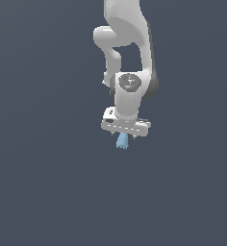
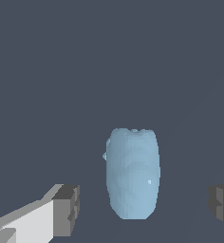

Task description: Pick up the object and move it to a goal position.

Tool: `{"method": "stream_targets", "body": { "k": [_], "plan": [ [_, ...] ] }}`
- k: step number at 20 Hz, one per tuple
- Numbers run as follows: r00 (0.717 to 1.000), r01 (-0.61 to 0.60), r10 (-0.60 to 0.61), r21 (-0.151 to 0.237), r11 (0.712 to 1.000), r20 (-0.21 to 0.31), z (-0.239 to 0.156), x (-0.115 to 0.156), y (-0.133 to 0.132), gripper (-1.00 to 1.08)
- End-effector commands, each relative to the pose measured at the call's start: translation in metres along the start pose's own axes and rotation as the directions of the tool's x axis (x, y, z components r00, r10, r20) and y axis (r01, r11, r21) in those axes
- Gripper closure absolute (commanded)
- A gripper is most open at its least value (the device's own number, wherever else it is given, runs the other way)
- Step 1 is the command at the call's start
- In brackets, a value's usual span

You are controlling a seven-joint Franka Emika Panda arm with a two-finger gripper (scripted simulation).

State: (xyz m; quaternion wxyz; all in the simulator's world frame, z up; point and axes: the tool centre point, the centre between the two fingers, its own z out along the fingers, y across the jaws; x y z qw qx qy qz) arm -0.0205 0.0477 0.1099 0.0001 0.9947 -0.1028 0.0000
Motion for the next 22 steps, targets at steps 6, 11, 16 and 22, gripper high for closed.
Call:
{"method": "stream_targets", "body": {
  "k": [6,11,16,22],
  "plan": [
    [1.0,-0.003,0.003,0.0,1.0,0.0,0.007,-0.001,0.0,-0.92],
    [1.0,-0.005,0.005,0.0,1.0,0.0,0.031,-0.002,0.0,-0.92],
    [1.0,-0.007,0.007,0.0,1.0,0.0,0.049,-0.002,0.0,-0.92],
    [1.0,-0.007,0.007,0.0,1.0,0.0,0.051,-0.001,-0.001,1.08]
  ]
}}
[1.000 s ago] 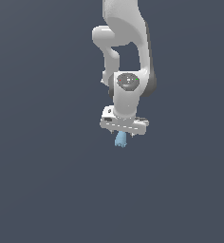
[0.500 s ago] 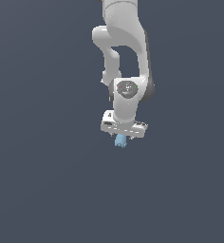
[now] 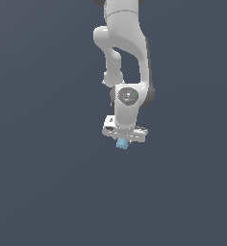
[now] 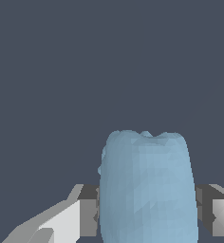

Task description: Pick up the object and move it to a goal position.

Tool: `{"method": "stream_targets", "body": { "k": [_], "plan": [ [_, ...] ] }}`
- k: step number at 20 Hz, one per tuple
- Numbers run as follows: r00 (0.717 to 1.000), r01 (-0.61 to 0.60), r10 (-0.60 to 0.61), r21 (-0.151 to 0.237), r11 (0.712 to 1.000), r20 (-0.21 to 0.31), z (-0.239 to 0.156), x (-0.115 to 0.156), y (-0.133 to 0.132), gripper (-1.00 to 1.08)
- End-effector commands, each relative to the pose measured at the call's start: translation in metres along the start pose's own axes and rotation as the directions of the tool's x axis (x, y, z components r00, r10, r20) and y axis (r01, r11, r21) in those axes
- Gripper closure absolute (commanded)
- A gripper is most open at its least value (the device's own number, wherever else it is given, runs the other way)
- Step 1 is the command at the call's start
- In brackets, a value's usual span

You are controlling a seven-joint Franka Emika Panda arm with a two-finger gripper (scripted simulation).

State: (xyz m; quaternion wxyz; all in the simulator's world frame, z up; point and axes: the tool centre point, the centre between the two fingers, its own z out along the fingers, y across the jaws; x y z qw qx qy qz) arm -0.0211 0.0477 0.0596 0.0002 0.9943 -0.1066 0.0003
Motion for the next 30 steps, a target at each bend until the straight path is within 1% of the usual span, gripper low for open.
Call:
{"method": "stream_targets", "body": {
  "k": [1,10,16,23,30],
  "plan": [
    [1.0,0.001,-0.001,0.0,1.0,0.001,0.001,0.0,-0.001,1.08],
    [1.0,0.0,0.0,0.0,1.0,0.0,-0.001,0.0,0.0,1.08],
    [1.0,0.0,0.0,0.0,1.0,0.0,-0.021,0.002,-0.002,1.08],
    [1.0,0.0,0.0,0.0,1.0,0.0,-0.072,0.007,-0.005,1.08],
    [1.0,0.0,0.0,0.0,1.0,0.0,-0.146,0.015,-0.011,1.08]
  ]
}}
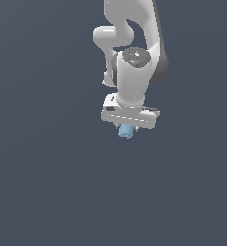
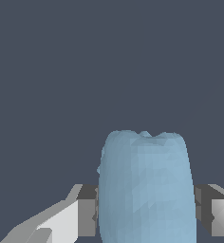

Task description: Pick up the object and move it to a goal position.

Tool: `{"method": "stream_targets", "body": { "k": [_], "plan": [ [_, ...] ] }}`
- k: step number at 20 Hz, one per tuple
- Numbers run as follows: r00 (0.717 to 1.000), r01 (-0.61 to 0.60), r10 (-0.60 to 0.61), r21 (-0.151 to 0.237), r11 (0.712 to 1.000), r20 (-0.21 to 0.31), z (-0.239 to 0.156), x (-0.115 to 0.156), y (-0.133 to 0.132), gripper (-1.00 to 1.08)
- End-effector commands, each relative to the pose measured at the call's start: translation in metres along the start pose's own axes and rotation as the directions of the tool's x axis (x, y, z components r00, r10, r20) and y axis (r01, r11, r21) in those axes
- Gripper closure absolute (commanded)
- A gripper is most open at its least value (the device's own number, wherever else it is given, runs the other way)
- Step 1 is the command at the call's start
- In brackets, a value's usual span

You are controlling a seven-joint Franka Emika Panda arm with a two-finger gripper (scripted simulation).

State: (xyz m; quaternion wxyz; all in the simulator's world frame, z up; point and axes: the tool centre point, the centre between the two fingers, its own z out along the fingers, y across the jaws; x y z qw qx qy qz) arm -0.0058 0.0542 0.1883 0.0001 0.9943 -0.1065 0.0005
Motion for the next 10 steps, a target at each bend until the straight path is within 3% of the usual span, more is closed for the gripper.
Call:
{"method": "stream_targets", "body": {
  "k": [1,10],
  "plan": [
    [1.0,0.0,0.0,0.0,1.0,0.0,-0.028,0.003,-0.002,1.08],
    [1.0,0.0,0.0,0.0,1.0,0.001,-0.124,0.015,-0.01,1.08]
  ]
}}
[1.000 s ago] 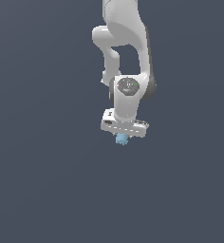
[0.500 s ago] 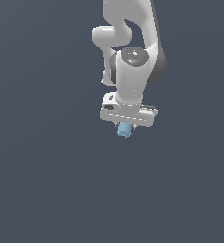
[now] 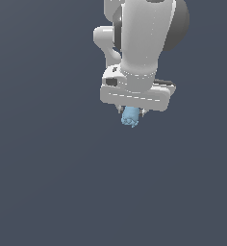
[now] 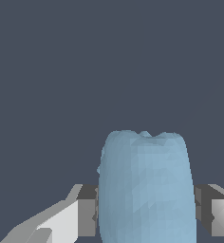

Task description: Pick up the object and move it to a goal position.

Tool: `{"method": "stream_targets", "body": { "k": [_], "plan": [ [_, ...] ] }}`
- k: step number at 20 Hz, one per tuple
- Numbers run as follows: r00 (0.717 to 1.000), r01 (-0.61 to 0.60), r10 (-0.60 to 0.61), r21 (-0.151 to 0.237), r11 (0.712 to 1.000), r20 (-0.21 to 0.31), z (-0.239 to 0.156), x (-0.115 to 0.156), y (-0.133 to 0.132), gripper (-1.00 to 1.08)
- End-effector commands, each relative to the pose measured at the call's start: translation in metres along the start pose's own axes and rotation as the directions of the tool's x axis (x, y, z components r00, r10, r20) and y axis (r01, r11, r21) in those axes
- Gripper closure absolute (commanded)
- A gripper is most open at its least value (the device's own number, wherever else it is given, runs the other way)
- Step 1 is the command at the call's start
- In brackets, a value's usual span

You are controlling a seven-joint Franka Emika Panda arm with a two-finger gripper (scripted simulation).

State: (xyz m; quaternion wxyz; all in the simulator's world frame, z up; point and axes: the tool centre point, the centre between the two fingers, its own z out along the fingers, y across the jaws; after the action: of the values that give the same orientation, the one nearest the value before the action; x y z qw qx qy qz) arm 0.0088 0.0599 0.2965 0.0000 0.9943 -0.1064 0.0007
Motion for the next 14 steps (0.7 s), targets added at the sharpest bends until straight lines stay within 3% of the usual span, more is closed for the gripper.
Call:
{"method": "stream_targets", "body": {
  "k": [1,14],
  "plan": [
    [1.0,0.0,0.0,0.0,1.0,0.001,-0.026,0.003,-0.002,1.08],
    [1.0,0.0,0.0,0.0,1.0,0.001,-0.11,0.017,-0.01,1.08]
  ]
}}
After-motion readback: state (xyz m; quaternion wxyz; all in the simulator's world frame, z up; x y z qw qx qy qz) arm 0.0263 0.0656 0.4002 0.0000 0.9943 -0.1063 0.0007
